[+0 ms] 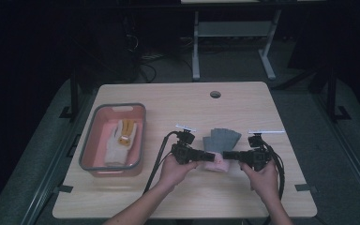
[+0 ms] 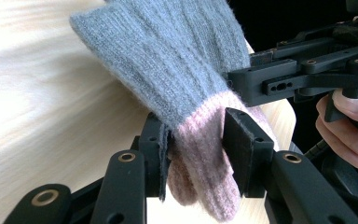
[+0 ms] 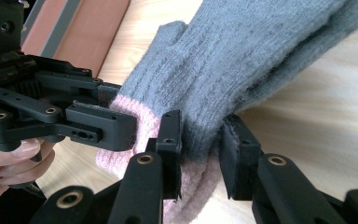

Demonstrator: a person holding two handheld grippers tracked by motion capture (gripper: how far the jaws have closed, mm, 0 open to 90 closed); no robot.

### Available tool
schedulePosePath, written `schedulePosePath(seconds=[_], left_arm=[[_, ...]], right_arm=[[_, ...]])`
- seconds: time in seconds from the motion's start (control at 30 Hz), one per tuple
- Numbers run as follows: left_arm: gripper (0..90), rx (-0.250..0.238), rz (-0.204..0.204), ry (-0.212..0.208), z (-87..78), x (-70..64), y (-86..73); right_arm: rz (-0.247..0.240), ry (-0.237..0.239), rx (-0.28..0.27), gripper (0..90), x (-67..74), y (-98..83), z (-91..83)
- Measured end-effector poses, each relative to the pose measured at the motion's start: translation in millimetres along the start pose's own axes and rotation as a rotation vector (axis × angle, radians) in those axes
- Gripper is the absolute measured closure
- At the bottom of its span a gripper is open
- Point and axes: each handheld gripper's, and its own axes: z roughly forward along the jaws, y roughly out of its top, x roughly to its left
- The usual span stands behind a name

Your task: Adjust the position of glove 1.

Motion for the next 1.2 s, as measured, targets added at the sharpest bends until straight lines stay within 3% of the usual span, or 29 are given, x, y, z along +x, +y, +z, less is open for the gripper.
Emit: schedulePosePath(seconds=[0.63,1.2], left_arm=[[61.6,-0.053,-0.004,0.019,-41.4,7.5,8.5],[62.6,-0.099,-0.016,0.027,-69.6,13.5,11.0]], right_arm=[[-0.047,0.026,0.022,71.1,33.1,28.7,13.3],[-0.073,0.06,0.053,71.1,52.7,43.9,26.7]])
